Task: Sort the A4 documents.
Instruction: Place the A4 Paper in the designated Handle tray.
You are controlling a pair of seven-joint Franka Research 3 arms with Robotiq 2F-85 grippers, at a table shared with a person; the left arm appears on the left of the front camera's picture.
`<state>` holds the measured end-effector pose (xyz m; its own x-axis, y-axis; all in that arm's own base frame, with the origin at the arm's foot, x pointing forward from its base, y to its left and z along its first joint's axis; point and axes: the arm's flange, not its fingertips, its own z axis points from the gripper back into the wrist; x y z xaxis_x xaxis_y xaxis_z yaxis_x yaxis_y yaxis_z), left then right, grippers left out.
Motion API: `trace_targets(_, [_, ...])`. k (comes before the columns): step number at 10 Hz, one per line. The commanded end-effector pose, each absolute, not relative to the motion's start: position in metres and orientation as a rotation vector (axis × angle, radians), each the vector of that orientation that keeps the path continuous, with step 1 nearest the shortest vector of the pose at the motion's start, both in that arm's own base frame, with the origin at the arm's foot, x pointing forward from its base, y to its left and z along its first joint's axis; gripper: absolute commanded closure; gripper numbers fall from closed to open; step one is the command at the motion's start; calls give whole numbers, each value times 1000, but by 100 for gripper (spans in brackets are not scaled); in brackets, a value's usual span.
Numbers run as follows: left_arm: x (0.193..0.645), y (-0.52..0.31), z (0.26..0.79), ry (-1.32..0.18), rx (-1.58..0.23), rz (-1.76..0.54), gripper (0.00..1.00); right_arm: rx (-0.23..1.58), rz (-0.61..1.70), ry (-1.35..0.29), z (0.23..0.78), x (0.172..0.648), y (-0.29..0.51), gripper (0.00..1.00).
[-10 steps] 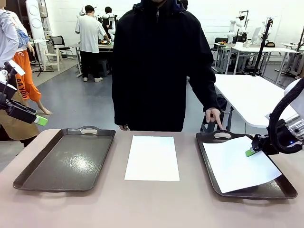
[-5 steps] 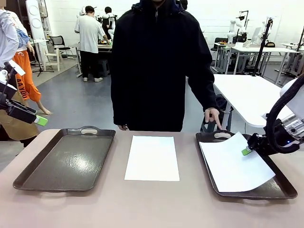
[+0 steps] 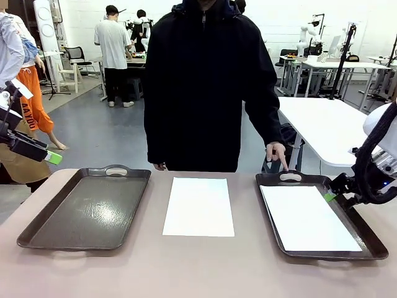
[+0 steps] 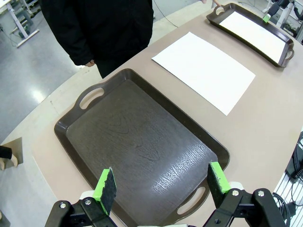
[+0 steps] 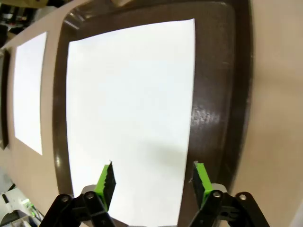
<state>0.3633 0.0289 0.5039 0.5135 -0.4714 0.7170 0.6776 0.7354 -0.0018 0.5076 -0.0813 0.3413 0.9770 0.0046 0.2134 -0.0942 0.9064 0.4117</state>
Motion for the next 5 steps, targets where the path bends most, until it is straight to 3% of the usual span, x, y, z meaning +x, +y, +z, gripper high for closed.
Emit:
trace_targets(1, [365, 32, 501, -764, -307, -722, 0, 364, 9, -208, 348, 496, -81, 1])
trace_targets(5, [365, 32, 501, -764, -307, -722, 0, 390, 24, -225, 350, 500, -85, 0])
